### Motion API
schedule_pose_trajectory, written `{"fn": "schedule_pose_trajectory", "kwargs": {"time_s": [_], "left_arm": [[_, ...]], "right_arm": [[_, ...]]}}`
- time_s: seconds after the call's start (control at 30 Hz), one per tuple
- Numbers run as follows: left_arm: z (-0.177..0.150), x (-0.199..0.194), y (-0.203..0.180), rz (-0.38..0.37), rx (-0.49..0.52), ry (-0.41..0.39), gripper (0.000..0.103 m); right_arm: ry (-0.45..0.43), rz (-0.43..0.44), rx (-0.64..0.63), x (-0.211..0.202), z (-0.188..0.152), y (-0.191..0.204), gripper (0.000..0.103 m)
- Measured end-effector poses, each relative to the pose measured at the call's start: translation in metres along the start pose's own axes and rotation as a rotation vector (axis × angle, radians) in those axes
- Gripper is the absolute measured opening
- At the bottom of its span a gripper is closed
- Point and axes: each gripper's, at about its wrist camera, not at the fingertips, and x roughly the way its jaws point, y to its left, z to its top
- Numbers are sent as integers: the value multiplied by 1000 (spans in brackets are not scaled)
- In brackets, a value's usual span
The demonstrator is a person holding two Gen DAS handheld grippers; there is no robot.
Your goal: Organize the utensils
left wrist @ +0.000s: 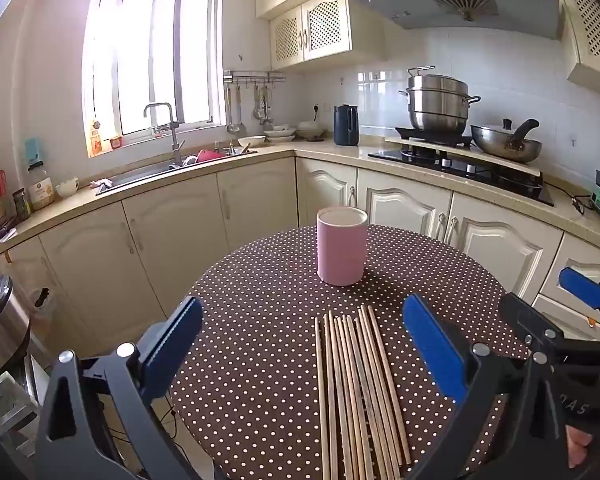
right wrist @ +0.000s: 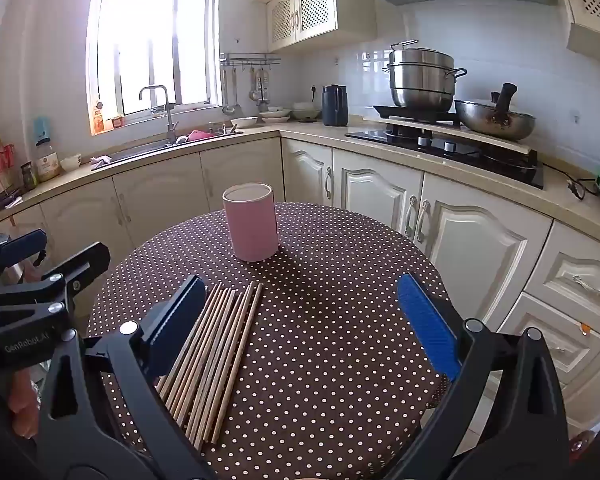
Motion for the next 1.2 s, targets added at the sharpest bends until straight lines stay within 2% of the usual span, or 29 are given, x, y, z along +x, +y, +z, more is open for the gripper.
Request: {"fn": "schedule_pose_trajectory", "kwargs": {"time_s": [0.47,0.7,1.2], "left_arm": [[13,11,3,-4,-2,0,99],[5,1,-1,2,3,-15,99],[2,7,2,7,3,-6,99]], "right_arm": [[3,5,9,4,2,2,95],[4,6,10,6,-1,1,95],[8,14,6,8,-2,4,95]]}}
